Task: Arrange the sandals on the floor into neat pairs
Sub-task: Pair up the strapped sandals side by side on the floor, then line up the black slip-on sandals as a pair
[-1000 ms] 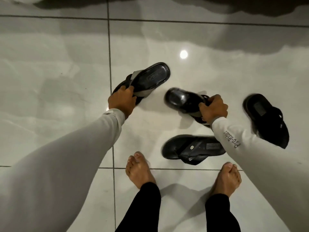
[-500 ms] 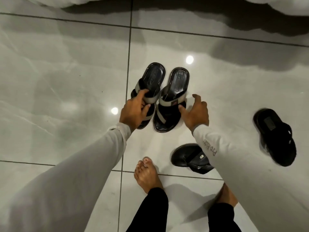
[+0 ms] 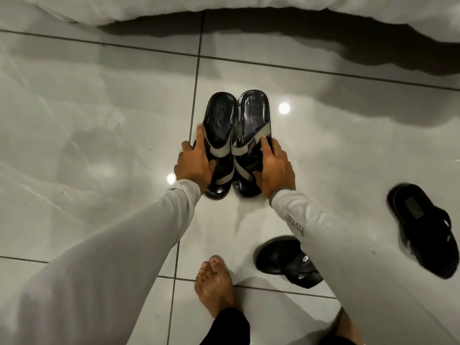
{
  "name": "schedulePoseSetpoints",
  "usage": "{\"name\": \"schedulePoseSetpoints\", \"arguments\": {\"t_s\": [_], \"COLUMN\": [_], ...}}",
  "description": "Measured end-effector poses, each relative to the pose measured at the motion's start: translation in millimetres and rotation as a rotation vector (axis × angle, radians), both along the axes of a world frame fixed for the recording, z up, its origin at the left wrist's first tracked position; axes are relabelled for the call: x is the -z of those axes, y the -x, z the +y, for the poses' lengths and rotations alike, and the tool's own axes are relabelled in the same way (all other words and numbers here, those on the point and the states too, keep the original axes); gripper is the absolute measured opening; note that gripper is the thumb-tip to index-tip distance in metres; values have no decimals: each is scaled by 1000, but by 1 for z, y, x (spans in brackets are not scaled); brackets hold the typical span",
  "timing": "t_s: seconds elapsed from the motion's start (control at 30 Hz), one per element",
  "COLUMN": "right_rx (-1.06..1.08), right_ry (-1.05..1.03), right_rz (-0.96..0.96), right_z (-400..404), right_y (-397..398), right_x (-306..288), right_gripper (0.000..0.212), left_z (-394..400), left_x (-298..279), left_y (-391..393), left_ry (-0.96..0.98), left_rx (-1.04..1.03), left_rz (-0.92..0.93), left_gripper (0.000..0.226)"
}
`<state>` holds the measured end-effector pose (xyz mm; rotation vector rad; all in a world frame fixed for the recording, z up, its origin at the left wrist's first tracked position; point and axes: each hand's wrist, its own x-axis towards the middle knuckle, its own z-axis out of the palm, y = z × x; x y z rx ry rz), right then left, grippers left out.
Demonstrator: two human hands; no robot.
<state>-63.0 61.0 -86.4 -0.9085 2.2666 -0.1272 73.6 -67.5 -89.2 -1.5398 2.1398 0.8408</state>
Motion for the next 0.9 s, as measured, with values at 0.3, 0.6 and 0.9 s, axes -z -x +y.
{"name": "schedulePoseSetpoints", "arguments": {"t_s": [0.3,0.6,0.9], "right_rx": [7,60,-76], "right_ry": [-4,-391,-526], "right_rz": [-76,-41,181], "right_z": [-26,197,367], "right_y": [27,54,166], "right_x": [-23,-93,-63], "right_gripper": [93,81,65], "left_z": [-30,150,329], "left_x": [-23,-87,-39], "left_y": [35,-14,46], "left_ry": [-52,-171,-223], "left_rx": [-65,24,446], "left_rz": [110,17,-243], "left_gripper": [89,48,70]}}
